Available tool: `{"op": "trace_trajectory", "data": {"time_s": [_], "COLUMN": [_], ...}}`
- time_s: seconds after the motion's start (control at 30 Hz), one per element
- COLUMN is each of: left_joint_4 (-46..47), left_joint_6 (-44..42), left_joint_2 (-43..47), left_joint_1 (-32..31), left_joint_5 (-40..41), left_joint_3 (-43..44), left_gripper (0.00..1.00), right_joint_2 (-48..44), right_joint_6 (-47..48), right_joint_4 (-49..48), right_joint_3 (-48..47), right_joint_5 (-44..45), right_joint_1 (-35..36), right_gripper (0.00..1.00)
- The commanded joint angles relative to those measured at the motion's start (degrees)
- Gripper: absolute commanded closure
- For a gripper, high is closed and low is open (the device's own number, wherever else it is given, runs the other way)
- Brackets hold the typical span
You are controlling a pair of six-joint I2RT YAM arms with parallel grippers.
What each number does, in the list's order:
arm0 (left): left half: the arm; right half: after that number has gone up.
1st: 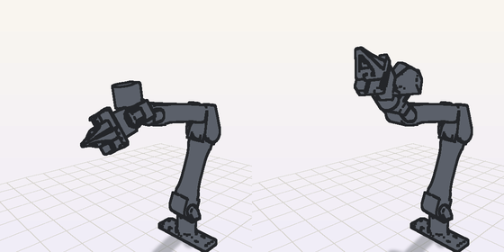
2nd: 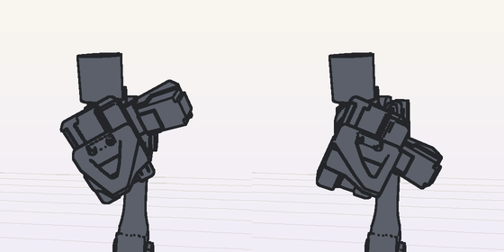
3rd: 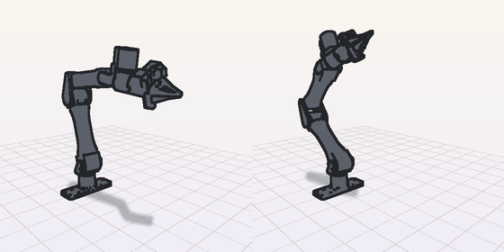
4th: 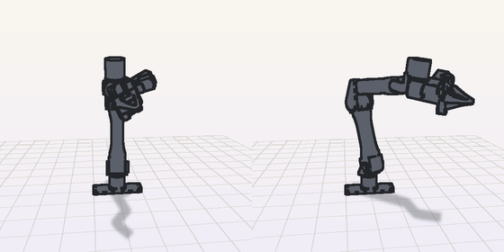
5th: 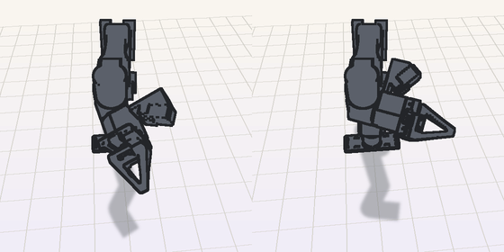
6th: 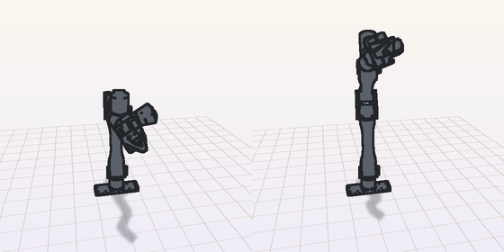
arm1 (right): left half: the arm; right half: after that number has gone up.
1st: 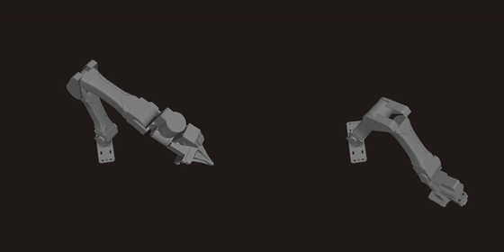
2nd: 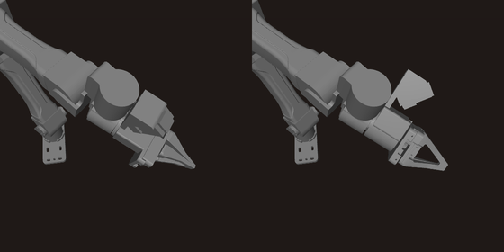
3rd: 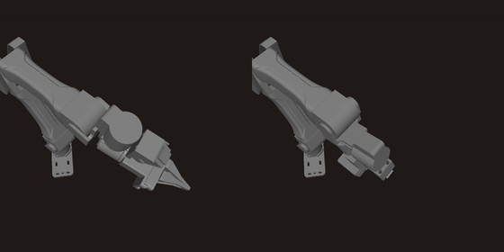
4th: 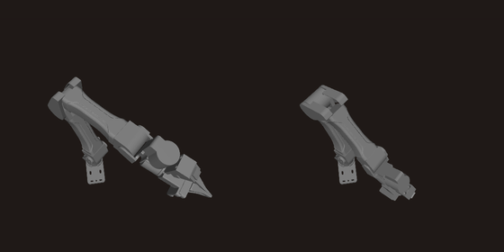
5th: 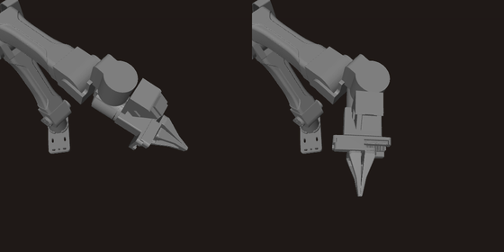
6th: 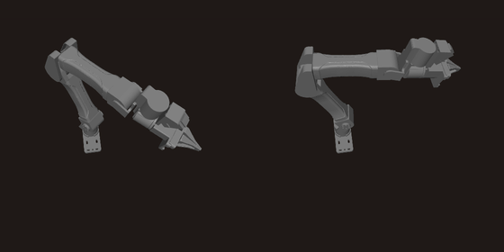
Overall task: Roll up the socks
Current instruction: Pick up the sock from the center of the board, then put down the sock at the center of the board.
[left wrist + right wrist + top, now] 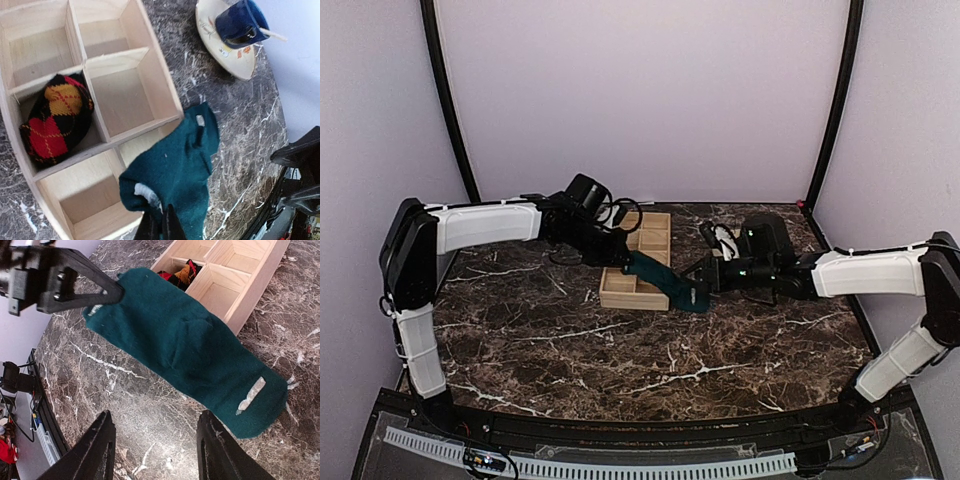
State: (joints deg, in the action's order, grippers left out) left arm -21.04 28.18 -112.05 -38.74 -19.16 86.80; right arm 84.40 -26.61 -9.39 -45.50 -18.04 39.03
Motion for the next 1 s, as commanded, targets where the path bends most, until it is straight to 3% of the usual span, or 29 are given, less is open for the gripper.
{"op": "trace_trajectory", "data": {"time_s": [0.0, 0.1, 0.3, 0.63, 0.77, 0.97], "left_joint_4": [0.18, 0.13, 3.02, 3.55, -3.68, -13.36], "left_joint_6": [2.41, 4.4, 13.48, 44.18, 57.21, 70.83], "left_joint_2": [8.76, 13.97, 27.64, 53.0, 56.75, 54.49], "left_joint_1": [-0.78, -0.98, -0.9, -4.43, -10.16, -19.49], "left_joint_5": [3.99, 9.19, 21.85, 36.67, 42.64, 45.99], "left_joint_3": [-0.15, -3.07, -17.48, -49.85, -54.4, -54.82], "left_gripper": [1.0, 1.0, 1.0, 1.0, 1.0, 0.94], "right_joint_2": [-2.17, -2.88, -2.81, 4.05, 8.44, 15.11], "right_joint_6": [-0.02, -0.02, 0.05, 1.74, 1.95, 2.11], "right_joint_4": [-2.39, -3.04, -4.38, -6.34, -7.56, -9.74], "right_joint_3": [1.07, 1.41, 0.95, -4.61, -6.97, -11.27], "right_joint_5": [0.64, 0.64, -0.56, -1.99, -2.69, -3.39], "right_joint_1": [0.35, 0.42, 0.79, 5.03, 7.12, 10.12], "right_gripper": [0.5, 0.5, 0.5, 0.49, 0.49, 0.49]}}
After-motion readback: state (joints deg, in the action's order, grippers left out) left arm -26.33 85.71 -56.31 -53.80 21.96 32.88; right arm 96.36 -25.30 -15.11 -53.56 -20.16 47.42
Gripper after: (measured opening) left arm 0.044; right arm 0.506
